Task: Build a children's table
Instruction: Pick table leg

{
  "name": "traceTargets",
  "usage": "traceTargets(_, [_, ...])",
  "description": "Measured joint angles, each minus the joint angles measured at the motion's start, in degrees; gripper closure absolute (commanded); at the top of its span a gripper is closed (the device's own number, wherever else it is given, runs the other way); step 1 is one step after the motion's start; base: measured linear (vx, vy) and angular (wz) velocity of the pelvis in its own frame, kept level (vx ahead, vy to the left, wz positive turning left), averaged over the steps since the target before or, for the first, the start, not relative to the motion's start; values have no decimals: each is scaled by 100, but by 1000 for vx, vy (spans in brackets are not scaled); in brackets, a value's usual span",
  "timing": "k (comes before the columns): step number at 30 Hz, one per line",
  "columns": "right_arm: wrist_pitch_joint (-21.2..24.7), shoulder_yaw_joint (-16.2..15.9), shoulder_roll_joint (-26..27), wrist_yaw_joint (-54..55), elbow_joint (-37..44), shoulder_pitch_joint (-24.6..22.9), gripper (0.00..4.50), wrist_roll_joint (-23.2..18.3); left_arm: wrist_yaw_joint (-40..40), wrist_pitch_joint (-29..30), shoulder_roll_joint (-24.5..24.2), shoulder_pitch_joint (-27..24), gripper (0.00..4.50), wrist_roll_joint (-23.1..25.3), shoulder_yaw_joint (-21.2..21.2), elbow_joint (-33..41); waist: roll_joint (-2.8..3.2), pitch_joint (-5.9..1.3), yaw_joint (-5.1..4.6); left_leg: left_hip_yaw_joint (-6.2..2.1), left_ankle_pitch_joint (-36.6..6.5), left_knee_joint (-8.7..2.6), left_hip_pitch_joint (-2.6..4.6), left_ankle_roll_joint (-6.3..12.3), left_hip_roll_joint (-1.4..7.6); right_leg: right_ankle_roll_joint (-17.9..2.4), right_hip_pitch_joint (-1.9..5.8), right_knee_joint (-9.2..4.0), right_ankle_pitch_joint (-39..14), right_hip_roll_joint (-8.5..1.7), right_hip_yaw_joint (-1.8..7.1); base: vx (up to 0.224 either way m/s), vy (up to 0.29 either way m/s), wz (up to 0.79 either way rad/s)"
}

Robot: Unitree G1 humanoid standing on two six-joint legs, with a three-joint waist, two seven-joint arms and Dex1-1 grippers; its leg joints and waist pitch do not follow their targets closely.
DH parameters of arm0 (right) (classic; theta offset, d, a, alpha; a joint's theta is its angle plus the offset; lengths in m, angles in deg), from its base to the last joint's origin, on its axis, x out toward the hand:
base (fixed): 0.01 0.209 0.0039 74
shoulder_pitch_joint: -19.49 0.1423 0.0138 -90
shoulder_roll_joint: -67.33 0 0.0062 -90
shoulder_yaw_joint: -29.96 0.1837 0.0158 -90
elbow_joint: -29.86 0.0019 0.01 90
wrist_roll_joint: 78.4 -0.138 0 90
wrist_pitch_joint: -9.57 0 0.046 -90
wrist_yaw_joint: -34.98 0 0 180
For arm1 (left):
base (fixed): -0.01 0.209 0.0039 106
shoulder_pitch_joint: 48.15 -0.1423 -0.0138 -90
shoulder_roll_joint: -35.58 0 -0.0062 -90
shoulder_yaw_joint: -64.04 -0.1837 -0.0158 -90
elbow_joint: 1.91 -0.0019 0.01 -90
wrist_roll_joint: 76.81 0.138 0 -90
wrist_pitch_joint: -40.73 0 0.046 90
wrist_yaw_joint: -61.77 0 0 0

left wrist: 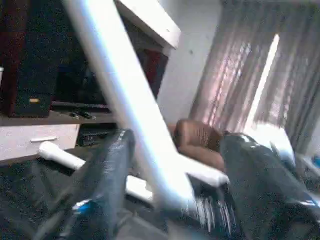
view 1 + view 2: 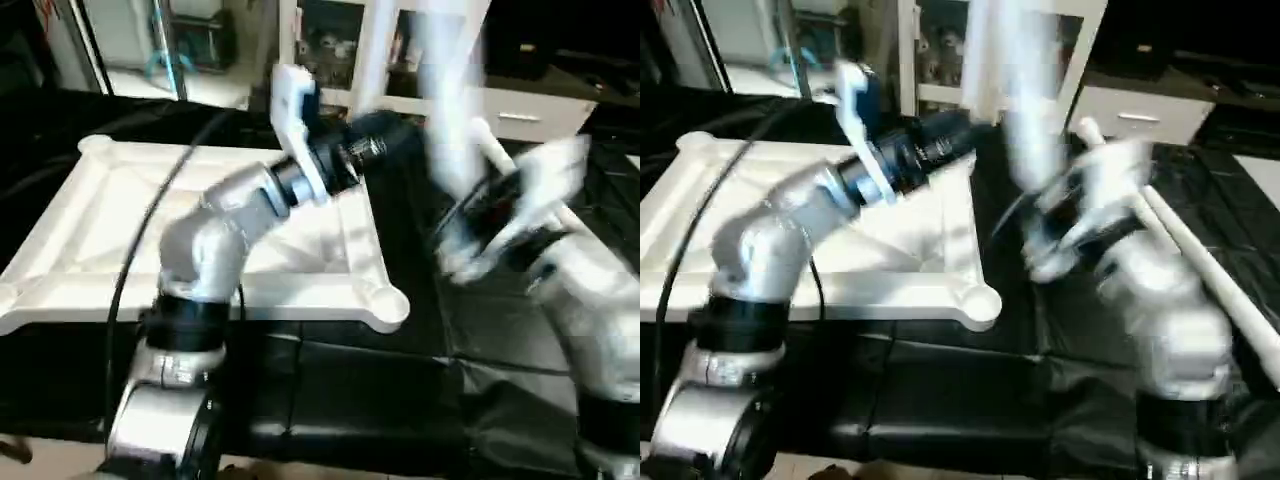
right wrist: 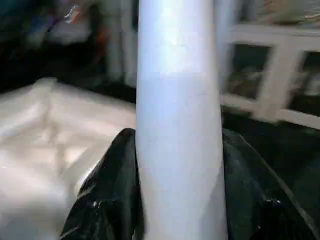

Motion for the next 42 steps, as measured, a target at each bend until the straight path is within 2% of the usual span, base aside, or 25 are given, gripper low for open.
traceTargets(2, [-115,-171,7,-42,13,-22,269,138,157,92,70,71,89,-28,86,-94,0,0,7,-2,0,5,-7,0,0,1,0,0,1,-2,-4,0,0,0])
traceTargets(7, [-437,-234,-93,-55,10,-91,269,419,344,360,126,97,46,-421,278,-119,1,0,4,-12,0,11,-22,0,1,1,-1,-3,1,-3,-13,0,0,0])
traceTargets(13, [-619,-333,26,233,-140,-119,269,645,538,280,81,200,2,-193,272,-418,41,-3,-16,-15,1,13,-25,0,1,1,-3,-2,3,-1,-15,0,0,0])
traceTargets(16, [-856,-351,108,227,-94,-95,269,637,875,281,82,199,0,-57,319,-644,51,-4,-21,-19,1,13,-25,0,3,1,-3,0,3,0,-17,0,0,0])
traceTargets(23, [-971,-519,153,312,-150,-82,269,772,1187,52,114,242,0,-11,480,-795,50,-4,-13,-22,1,14,-30,1,2,1,-3,-4,3,0,-20,0,0,0])
traceTargets(26, [-975,-668,80,190,-210,-80,269,851,1172,24,225,247,0,-243,722,-788,49,-4,-8,-22,0,15,-32,2,2,1,-3,-4,3,0,-20,0,0,0])
traceTargets(30, [-978,-848,77,94,-282,-82,269,914,1137,83,246,247,0,-374,746,-697,48,-4,4,-25,1,16,-32,2,2,1,-3,-4,3,-1,-22,0,0,0])
traceTargets(42, [-1098,-1017,98,67,-410,46,269,1037,1318,320,248,245,106,-391,719,-762,48,-4,2,-27,1,21,-34,3,2,0,-3,0,3,-1,-22,0,0,0])
